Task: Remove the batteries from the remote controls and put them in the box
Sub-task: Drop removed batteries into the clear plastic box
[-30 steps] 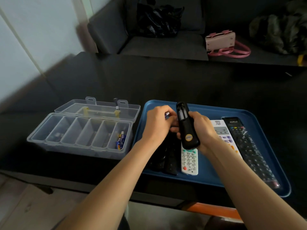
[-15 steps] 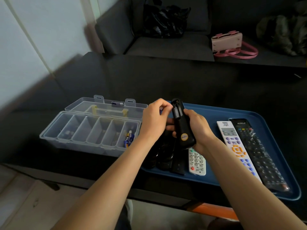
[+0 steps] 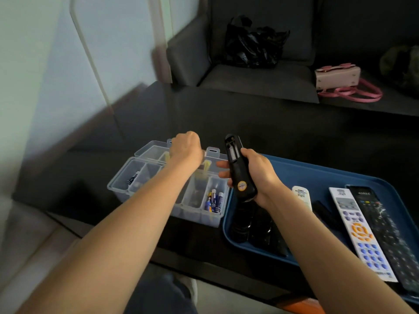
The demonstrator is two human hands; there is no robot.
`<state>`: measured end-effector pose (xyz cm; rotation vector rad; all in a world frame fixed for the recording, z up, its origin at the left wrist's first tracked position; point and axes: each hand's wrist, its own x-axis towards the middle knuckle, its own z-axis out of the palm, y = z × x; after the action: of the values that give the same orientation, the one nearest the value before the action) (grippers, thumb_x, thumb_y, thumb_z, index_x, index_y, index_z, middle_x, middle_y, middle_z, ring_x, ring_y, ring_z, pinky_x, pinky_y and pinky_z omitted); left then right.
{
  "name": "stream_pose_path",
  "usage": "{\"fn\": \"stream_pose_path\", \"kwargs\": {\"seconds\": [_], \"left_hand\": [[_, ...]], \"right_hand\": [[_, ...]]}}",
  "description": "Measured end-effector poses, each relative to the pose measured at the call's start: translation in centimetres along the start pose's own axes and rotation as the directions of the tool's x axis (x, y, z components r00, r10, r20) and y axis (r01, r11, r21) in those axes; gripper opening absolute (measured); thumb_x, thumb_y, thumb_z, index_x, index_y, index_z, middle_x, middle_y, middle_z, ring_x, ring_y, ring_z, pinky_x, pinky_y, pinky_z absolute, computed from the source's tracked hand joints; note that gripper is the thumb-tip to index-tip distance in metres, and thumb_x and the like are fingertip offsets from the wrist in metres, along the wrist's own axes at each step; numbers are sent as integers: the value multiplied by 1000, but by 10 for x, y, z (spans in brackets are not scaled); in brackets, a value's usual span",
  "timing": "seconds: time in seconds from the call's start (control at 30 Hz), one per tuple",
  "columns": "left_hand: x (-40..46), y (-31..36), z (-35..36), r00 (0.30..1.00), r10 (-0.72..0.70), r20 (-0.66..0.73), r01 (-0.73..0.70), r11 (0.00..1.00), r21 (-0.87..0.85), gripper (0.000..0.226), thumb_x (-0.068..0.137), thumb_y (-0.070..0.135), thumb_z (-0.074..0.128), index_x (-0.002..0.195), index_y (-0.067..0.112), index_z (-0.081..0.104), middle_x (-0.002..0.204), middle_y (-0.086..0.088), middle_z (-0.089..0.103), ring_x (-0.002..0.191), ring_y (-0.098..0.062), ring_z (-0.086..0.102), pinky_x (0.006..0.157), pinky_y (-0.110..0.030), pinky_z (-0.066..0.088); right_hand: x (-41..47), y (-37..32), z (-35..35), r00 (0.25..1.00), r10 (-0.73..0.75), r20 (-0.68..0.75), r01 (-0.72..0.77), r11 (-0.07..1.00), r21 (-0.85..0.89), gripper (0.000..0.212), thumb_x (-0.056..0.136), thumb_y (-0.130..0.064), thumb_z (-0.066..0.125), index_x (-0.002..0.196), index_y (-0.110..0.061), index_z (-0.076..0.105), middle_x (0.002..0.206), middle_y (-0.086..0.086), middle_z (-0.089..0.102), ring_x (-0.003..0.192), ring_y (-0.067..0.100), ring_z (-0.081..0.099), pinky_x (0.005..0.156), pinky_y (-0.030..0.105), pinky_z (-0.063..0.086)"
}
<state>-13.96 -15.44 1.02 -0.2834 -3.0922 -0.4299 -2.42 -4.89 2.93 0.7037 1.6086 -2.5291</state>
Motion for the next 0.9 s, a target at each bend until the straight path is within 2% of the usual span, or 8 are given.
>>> {"fn": "stream_pose_path", "kwargs": {"seconds": [0.1,0.2,0.33,0.47,0.6,0.7,0.8,0.9], "left_hand": [[9,-2,3,999,-13,36,11,998,56,31,86,27,66,106,4,59,107,-13,62,91,-25,57,68,-31,40],[14,-2,7,999,1,49,-4,997,72,40,85,36,66,107,4,56,109,-13,62,100,-29,57,71,-31,37],[17,-3,13,999,19,37,-22,997,67,38,85,33,66,109,5,55,110,-13,62,102,-31,57,71,-32,36],[18,-4,14,998,26,52,-24,999,-38,34,88,27,62,112,4,55,112,-16,58,98,-29,58,70,-31,39],[20,-7,11,975,112,193,-109,994,-27,23,88,22,61,101,3,64,107,-16,64,87,-22,57,73,-26,36],[18,-6,7,965,101,243,-92,995,-47,24,88,22,61,101,2,63,104,-15,66,84,-22,58,73,-25,39],[7,0,-2,986,117,120,-74,946,-316,25,91,22,57,108,4,57,101,-10,62,88,-18,58,75,-26,41],[-22,14,-15,987,158,39,-76,662,-746,21,93,18,52,114,15,57,94,0,65,74,1,57,64,-16,40]], "right_hand": [[8,4,10,1000,6,-3,-7,999,-40,28,103,-26,28,97,-9,50,84,16,68,56,20,61,45,25,43],[13,4,13,1000,3,-5,-3,998,-64,27,103,-26,29,97,-10,50,85,16,68,57,20,61,47,25,44],[17,4,13,1000,9,-10,-10,998,-55,27,103,-27,30,100,-8,49,87,17,68,58,20,61,46,25,44],[14,2,3,1000,13,-26,-14,999,-37,25,103,-28,31,103,-11,49,90,17,69,60,20,61,46,25,45],[7,-2,-5,999,21,-45,-21,1000,10,23,102,-29,32,98,-13,48,89,17,68,59,20,60,45,24,45],[2,-2,-7,999,24,-39,-23,1000,18,23,102,-28,32,99,-12,48,89,18,67,59,21,59,44,24,45],[-4,-5,-10,999,9,-39,-8,1000,23,23,102,-28,32,99,-11,48,86,17,67,58,20,59,44,24,44],[-9,-7,-18,999,-15,-44,17,999,52,27,102,-26,31,107,-6,48,88,19,67,57,21,59,44,24,45]]}}
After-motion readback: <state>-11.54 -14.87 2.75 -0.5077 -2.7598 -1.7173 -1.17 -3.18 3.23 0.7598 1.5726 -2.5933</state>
